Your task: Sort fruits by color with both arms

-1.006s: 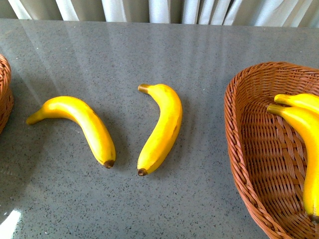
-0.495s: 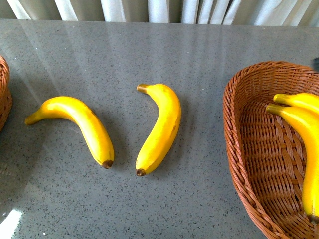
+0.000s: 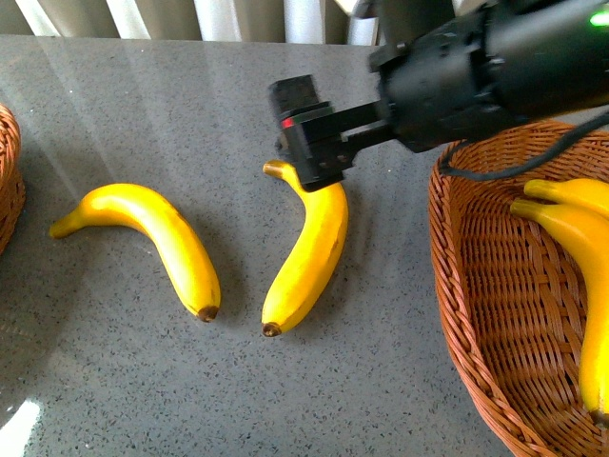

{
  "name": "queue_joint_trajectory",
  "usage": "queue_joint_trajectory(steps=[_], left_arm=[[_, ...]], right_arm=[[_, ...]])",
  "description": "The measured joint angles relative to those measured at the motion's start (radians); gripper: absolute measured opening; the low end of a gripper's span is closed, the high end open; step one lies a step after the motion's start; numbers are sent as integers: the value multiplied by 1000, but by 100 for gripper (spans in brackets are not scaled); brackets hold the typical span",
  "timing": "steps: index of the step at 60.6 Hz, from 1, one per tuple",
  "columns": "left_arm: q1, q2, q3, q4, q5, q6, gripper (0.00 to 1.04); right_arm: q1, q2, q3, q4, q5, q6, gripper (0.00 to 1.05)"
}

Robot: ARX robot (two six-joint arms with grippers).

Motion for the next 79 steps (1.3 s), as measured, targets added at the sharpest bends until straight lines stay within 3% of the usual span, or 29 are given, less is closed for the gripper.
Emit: queue_joint_trajectory(steps=[16,35,79], left_arm=[[0,0,0,0,0,0,96],[0,0,0,0,0,0,96],[0,0,0,0,0,0,96]], right_arm=[[113,200,262,-163,-13,24,96],[185,346,427,-253,-52,27,96],[244,459,519,-301,-8,-24,96]])
